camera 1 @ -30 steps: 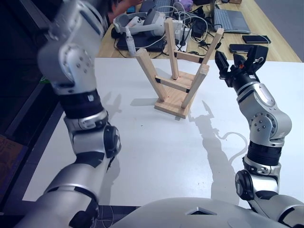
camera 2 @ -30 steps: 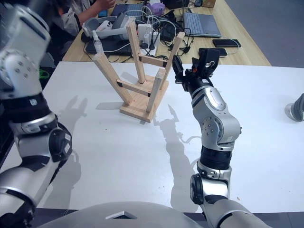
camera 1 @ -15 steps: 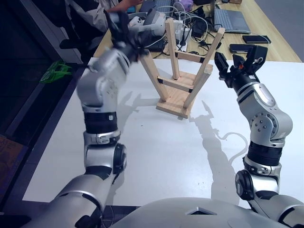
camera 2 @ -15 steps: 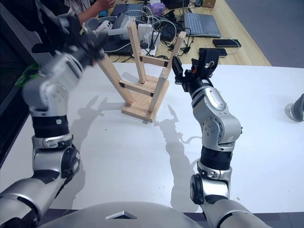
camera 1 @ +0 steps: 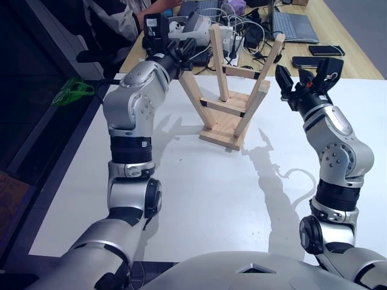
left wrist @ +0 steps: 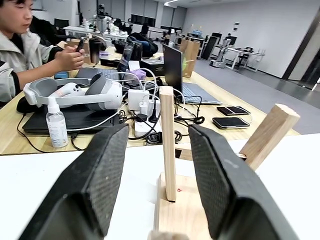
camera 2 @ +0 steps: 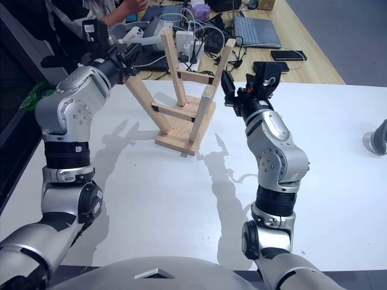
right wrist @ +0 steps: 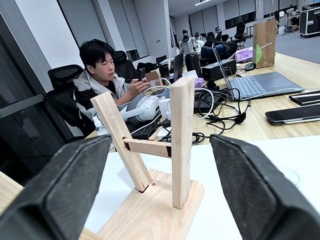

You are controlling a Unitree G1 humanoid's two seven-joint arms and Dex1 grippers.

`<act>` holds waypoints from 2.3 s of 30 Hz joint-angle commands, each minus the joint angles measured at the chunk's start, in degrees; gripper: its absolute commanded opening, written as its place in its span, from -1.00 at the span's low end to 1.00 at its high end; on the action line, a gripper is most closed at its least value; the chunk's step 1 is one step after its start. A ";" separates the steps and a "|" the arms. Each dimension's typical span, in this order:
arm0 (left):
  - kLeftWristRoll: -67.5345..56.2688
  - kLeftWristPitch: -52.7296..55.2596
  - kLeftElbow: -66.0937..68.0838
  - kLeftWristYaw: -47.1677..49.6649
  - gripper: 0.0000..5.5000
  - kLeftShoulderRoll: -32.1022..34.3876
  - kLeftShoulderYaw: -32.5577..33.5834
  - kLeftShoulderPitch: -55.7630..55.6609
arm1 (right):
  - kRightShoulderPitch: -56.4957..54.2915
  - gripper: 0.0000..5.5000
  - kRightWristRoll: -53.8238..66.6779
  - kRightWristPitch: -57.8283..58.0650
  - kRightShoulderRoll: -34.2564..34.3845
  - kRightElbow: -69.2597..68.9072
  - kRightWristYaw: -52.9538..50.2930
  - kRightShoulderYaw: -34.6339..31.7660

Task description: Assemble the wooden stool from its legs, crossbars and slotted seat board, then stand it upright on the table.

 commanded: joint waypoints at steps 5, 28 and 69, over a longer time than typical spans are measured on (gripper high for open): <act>-4.96 1.15 -4.02 0.61 -0.20 -4.17 5.48 -1.68 | -3.94 0.34 1.21 -3.25 0.35 0.42 -1.32 -3.98; 2.53 -7.18 -10.14 9.42 -0.20 -0.32 9.41 12.32 | 3.68 0.34 12.91 6.07 -5.81 -6.01 2.84 11.03; 2.48 -5.26 -11.46 10.12 -0.20 0.13 8.20 2.77 | -12.18 0.34 -4.83 -16.48 0.25 22.51 6.40 2.64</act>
